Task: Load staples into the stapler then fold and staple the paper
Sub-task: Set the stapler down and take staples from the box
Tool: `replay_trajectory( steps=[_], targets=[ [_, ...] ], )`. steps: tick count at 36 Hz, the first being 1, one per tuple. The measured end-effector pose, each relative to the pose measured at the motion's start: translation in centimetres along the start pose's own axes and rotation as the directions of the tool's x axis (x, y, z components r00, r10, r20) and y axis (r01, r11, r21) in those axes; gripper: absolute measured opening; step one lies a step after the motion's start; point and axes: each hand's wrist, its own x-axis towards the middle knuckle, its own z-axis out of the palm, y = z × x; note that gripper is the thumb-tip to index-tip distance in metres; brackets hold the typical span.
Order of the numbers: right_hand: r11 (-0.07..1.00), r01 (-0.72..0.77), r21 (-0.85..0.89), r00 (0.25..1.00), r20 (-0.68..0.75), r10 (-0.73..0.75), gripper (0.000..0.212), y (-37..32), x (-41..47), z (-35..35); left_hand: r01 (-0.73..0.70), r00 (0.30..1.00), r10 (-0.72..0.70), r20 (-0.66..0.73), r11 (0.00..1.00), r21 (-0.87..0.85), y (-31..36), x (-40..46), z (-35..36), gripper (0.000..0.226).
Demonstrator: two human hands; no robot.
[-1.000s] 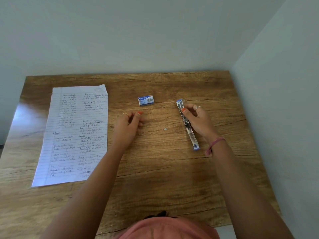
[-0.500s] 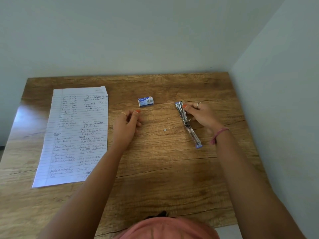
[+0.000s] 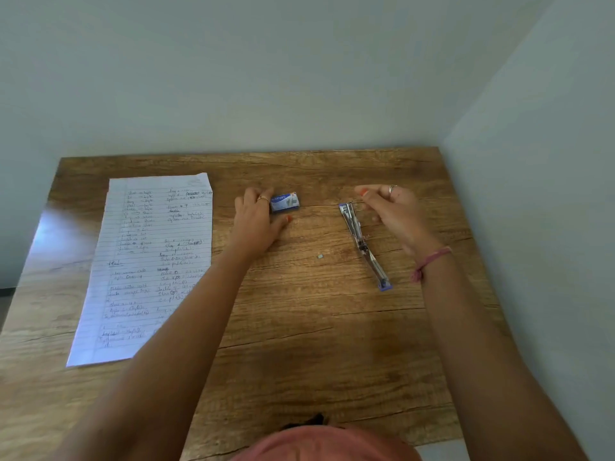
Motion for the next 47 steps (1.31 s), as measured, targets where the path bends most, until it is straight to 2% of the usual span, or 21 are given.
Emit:
replay_trajectory(
  steps=[3, 8, 16, 21, 27, 34, 41, 47],
  targets=[
    [0.998, 0.038, -0.044, 0.999, 0.027, -0.036, 0.016, -0.7, -0.6, 1.0, -0.034, 0.999, 0.034, 0.014, 0.999, 0.005, -0.1, -0.3, -0.1, 0.055],
    [0.984, 0.103, -0.145, 0.993, 0.077, -0.092, 0.022, -1.5, -2.0, 3.7, -0.061, 0.998, 0.061, -0.019, 0.997, -0.041, -0.5, -3.5, -0.2, 0.048],
    [0.937, 0.112, -0.330, 0.978, 0.205, -0.045, 0.027, -0.6, -4.8, 8.4, -0.088, 0.990, 0.069, -0.125, 0.985, -0.151, -1.5, -9.6, 0.3, 0.039],
    [0.935, 0.112, -0.336, 0.984, 0.172, -0.056, 0.030, 0.5, -6.5, 9.8, -0.108, 0.987, 0.089, -0.135, 0.984, -0.141, -1.8, -11.1, 0.2, 0.039],
    [0.965, 0.020, -0.263, 0.990, 0.137, 0.017, 0.027, 1.6, -8.0, 10.4, -0.150, 0.987, 0.139, -0.082, 0.977, -0.149, -2.2, -12.4, -0.1, 0.038],
    [0.988, -0.156, -0.015, 0.977, 0.144, 0.156, 0.026, 2.7, -9.5, 10.8, -0.184, 0.983, 0.179, -0.047, 0.975, -0.126, -2.6, -12.9, 0.0, 0.040],
    [0.970, -0.213, 0.119, 0.976, 0.080, 0.205, 0.025, 3.3, -10.5, 10.6, -0.192, 0.968, 0.221, 0.122, 0.958, -0.214, -4.0, -12.4, -0.9, 0.063],
    [0.956, -0.227, 0.186, 0.974, 0.062, 0.219, 0.023, 3.8, -11.1, 10.1, -0.187, 0.967, 0.218, 0.129, 0.957, -0.221, -4.7, -12.8, -1.2, 0.068]
  ],
)
